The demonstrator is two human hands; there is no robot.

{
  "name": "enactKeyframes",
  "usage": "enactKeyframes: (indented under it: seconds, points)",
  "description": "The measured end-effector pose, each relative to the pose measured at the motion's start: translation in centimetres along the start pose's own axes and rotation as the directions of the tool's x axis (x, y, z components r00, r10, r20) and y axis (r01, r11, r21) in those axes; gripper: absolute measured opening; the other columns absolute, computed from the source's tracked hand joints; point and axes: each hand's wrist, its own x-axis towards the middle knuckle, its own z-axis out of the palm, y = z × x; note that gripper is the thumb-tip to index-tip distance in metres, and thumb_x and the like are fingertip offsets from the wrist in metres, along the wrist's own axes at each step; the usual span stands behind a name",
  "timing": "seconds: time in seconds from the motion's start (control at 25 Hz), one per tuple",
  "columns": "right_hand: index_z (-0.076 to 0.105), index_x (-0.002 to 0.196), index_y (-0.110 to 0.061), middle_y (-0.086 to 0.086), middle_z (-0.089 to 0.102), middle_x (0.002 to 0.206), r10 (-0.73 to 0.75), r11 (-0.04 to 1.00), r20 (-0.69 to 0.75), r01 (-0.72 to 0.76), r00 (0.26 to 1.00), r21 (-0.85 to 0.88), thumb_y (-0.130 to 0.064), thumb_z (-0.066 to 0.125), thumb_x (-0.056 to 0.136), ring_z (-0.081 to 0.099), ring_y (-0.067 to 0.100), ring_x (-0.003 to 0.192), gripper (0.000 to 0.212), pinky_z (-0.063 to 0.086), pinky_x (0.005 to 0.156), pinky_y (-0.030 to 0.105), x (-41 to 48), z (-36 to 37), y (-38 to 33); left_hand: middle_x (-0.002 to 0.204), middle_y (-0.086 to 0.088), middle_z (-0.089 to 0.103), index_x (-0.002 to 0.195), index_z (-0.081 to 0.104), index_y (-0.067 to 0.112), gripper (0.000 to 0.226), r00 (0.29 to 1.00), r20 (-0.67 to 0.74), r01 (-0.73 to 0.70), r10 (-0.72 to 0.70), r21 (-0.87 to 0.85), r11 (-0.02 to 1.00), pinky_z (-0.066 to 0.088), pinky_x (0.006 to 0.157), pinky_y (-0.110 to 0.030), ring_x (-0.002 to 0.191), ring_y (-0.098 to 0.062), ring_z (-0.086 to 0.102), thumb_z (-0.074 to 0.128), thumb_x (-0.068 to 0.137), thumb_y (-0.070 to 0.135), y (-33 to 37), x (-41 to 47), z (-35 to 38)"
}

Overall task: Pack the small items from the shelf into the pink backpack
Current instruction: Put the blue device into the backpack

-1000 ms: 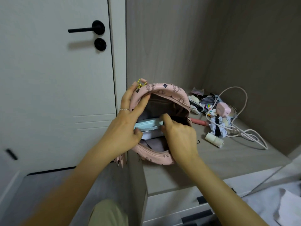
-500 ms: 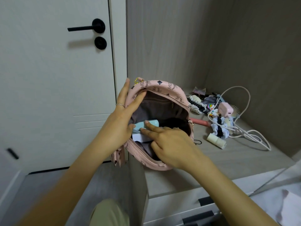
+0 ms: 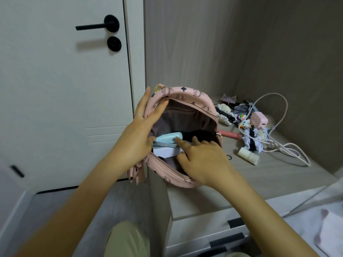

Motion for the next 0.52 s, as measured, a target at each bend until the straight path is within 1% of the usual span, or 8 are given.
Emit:
enactKeyframes:
  seconds: [0.08, 0.12, 0.2, 0.24, 0.28, 0.32, 0.4, 0.52]
  points:
    - [0.013, 0.148, -0.039, 0.026, 0.015, 0.154, 0.047, 0.999, 0.071, -0.048, 0.996, 0.011, -0.041, 0.024, 0.097, 0.029, 0.035, 0.136, 0.053, 0.022, 0.107, 0.039, -0.1, -0.4, -0.1, 0.147, 0.022, -0.021, 0.137, 0.001, 0.050, 0.110, 1.000, 0.010, 0.009, -0.009, 0.005, 1.000, 0.044, 0.056, -0.016, 0.099, -0.023, 0.056, 0.059, 0.073, -0.018, 0.1, 0.0, -0.1]
    - [0.013, 0.149, -0.038, 0.029, 0.013, 0.153, 0.095, 0.995, 0.073, -0.094, 0.993, -0.017, -0.041, 0.023, 0.097, 0.028, 0.036, 0.136, 0.053, 0.021, 0.107, 0.039, -0.2, -0.4, -0.3, 0.146, 0.023, -0.021, 0.135, 0.000, 0.052, 0.111, 1.000, 0.021, 0.018, -0.019, 0.008, 1.000, 0.043, 0.056, -0.013, 0.092, -0.020, 0.057, 0.059, 0.073, -0.017, 0.2, 0.0, -0.1]
    - [0.014, 0.150, -0.029, 0.033, 0.017, 0.150, 0.179, 0.981, 0.075, -0.172, 0.981, -0.093, -0.041, 0.020, 0.098, 0.025, 0.038, 0.136, 0.053, 0.016, 0.109, 0.041, -0.4, -0.4, -0.9, 0.146, 0.023, -0.021, 0.134, -0.003, 0.053, 0.112, 0.999, 0.035, 0.033, -0.033, 0.006, 0.999, 0.040, 0.058, -0.007, 0.077, -0.011, 0.054, 0.059, 0.073, -0.017, 0.4, 0.0, 0.0]
    - [0.014, 0.150, -0.026, 0.032, 0.023, 0.148, 0.199, 0.975, 0.080, -0.190, 0.977, -0.114, -0.040, 0.017, 0.098, 0.024, 0.037, 0.136, 0.054, 0.011, 0.111, 0.043, -0.4, -0.4, -1.3, 0.147, 0.022, -0.020, 0.134, -0.003, 0.052, 0.111, 0.999, 0.036, 0.038, -0.038, 0.003, 0.999, 0.039, 0.059, -0.005, 0.075, -0.008, 0.052, 0.059, 0.073, -0.018, 0.4, 0.0, 0.0]
    - [0.016, 0.150, -0.024, 0.031, 0.029, 0.146, 0.209, 0.973, 0.074, -0.200, 0.975, -0.113, -0.040, 0.016, 0.098, 0.025, 0.037, 0.136, 0.054, 0.004, 0.113, 0.045, -0.4, -0.4, -1.6, 0.147, 0.021, -0.019, 0.134, -0.003, 0.052, 0.111, 0.998, 0.036, 0.044, -0.044, -0.001, 0.999, 0.039, 0.060, -0.004, 0.078, -0.007, 0.051, 0.059, 0.073, -0.017, 0.4, 0.1, 0.0]
    - [0.020, 0.149, -0.023, 0.030, 0.034, 0.144, 0.223, 0.972, 0.054, -0.218, 0.973, -0.085, -0.039, 0.018, 0.097, 0.026, 0.036, 0.135, 0.054, 0.000, 0.113, 0.046, -0.4, -0.4, -1.7, 0.149, 0.020, -0.018, 0.134, -0.002, 0.051, 0.111, 0.998, 0.035, 0.052, -0.051, -0.006, 0.999, 0.038, 0.061, -0.003, 0.087, -0.006, 0.049, 0.059, 0.073, -0.017, 0.4, 0.1, 0.0]
    - [0.027, 0.144, -0.019, 0.028, 0.039, 0.140, 0.301, 0.954, -0.016, -0.301, 0.953, 0.016, -0.039, 0.024, 0.096, 0.031, 0.036, 0.133, 0.053, 0.003, 0.112, 0.045, -0.3, -0.5, -1.6, 0.153, 0.015, -0.016, 0.136, 0.001, 0.050, 0.109, 0.997, 0.039, 0.060, -0.059, -0.021, 0.998, 0.039, 0.061, -0.002, 0.102, -0.002, 0.040, 0.061, 0.073, -0.017, 0.3, 0.2, -0.1]
    - [0.040, 0.132, -0.012, 0.023, 0.051, 0.130, 0.371, 0.929, -0.064, -0.369, 0.926, 0.044, -0.037, 0.028, 0.094, 0.037, 0.034, 0.126, 0.047, 0.008, 0.111, 0.045, -0.2, -0.4, -1.5, 0.156, 0.010, -0.014, 0.135, 0.003, 0.052, 0.109, 0.997, 0.049, 0.055, -0.054, -0.017, 0.998, 0.039, 0.060, -0.003, 0.098, -0.004, 0.042, 0.061, 0.073, -0.016, 0.1, 0.3, -0.1]
